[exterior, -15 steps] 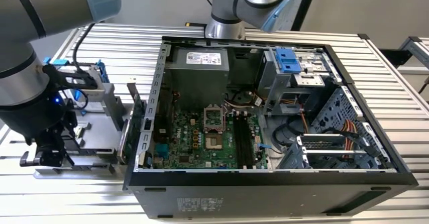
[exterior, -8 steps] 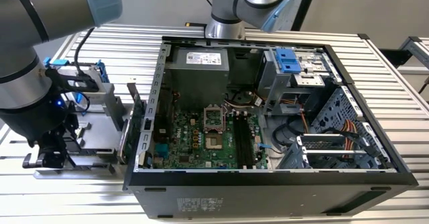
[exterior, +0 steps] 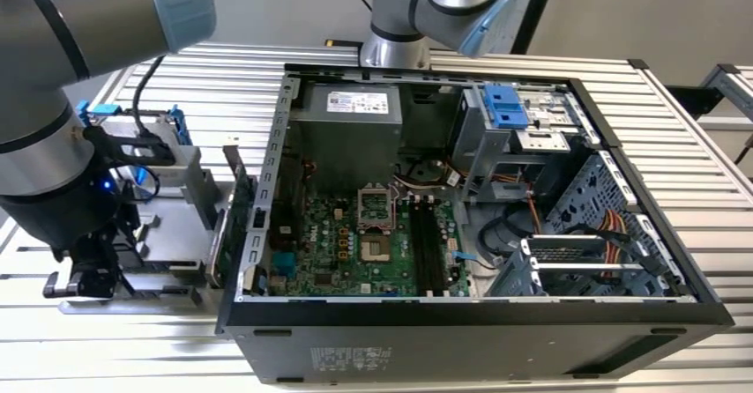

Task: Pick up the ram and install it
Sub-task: 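Pick up the ram and move it above insertion slot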

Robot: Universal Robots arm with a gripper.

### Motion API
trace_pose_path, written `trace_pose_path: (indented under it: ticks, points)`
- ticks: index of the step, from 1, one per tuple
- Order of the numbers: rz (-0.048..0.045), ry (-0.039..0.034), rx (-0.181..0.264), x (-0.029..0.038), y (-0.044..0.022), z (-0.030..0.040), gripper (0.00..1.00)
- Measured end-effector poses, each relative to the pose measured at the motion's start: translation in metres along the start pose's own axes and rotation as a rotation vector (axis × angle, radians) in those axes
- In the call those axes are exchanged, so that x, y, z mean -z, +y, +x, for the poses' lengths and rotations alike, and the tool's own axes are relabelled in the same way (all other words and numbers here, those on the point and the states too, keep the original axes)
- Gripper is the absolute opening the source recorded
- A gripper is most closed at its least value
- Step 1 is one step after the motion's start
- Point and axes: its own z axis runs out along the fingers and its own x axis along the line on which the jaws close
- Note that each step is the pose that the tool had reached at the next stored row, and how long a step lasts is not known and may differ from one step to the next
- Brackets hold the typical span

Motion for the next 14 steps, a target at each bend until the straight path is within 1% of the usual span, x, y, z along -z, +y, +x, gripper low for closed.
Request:
trace_pose_path:
  ticks: [4, 14]
  points:
    - [0.0002, -0.0002, 0.000, -0.0028, -0.0001, -0.0002, 1.00]
    - [0.0001, -0.0001, 0.000, -0.0131, -0.0002, -0.0008, 1.00]
